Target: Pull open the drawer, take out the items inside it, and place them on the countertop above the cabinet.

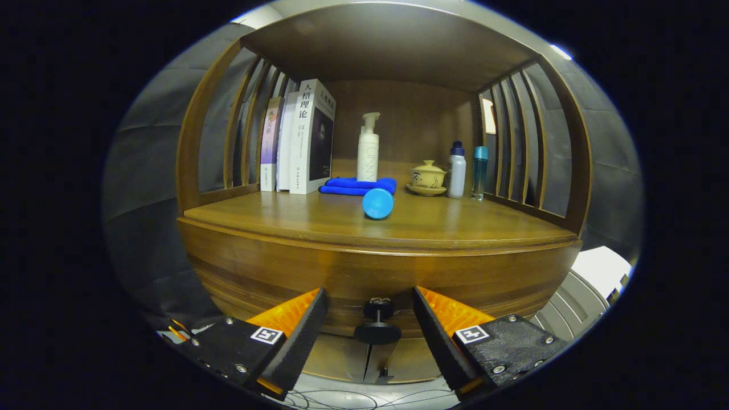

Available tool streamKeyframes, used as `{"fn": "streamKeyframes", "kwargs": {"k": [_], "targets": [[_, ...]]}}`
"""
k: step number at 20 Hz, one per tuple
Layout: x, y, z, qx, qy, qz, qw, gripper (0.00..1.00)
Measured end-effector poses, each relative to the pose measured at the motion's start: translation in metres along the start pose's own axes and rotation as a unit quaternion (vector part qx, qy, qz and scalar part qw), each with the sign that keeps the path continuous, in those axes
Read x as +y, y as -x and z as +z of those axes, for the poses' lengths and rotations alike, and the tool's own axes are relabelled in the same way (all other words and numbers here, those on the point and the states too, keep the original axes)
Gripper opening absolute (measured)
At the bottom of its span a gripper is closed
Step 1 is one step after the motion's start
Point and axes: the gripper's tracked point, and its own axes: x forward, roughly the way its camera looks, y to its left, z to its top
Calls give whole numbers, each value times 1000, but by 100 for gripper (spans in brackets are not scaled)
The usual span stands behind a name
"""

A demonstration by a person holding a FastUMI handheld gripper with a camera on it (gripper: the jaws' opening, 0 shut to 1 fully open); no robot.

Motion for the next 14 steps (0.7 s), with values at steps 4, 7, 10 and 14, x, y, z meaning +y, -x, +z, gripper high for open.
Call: {"fn": "streamKeyframes", "kwargs": {"k": [4,7,10,14], "targets": [[9,20,14,-3,8,57,998,94],[-1,43,44,-27,24,59,998,94],[-1,64,81,-60,18,70,996,94],[-18,96,124,-90,35,49,994,95]]}}
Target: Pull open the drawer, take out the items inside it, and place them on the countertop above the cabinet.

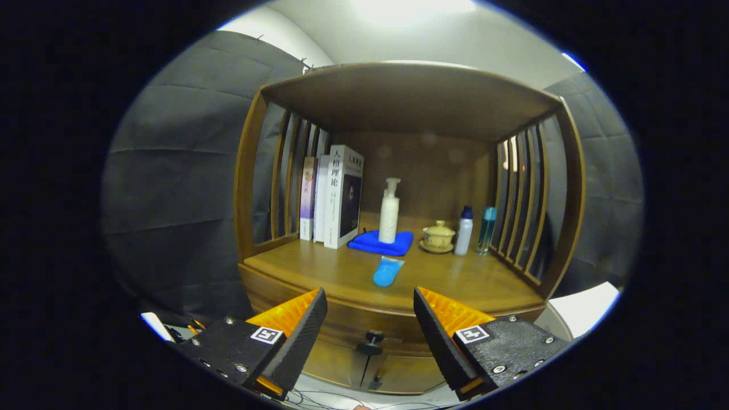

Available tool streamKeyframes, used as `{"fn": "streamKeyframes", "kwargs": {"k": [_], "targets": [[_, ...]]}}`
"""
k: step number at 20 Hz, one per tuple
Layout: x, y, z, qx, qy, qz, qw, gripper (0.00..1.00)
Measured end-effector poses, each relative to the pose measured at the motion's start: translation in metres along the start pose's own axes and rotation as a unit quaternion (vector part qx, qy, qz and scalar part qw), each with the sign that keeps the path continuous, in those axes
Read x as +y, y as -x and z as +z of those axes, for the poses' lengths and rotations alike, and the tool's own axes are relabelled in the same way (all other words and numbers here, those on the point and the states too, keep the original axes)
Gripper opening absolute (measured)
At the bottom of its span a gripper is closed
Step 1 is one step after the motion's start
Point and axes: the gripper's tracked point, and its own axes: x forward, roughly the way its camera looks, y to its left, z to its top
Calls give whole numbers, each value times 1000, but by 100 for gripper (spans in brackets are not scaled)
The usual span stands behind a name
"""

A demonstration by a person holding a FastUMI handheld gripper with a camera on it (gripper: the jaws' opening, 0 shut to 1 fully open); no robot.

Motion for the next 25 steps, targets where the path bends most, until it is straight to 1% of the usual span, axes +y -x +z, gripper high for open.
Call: {"fn": "streamKeyframes", "kwargs": {"k": [4,10,14,21,25], "targets": [[-10,27,41,-29,-9,-12,999,95],[-29,71,82,-69,-26,-40,996,95],[-41,87,86,-70,-2,-69,995,95],[-31,83,76,-53,1,-58,997,95],[-30,79,70,-42,14,-63,997,95]]}}
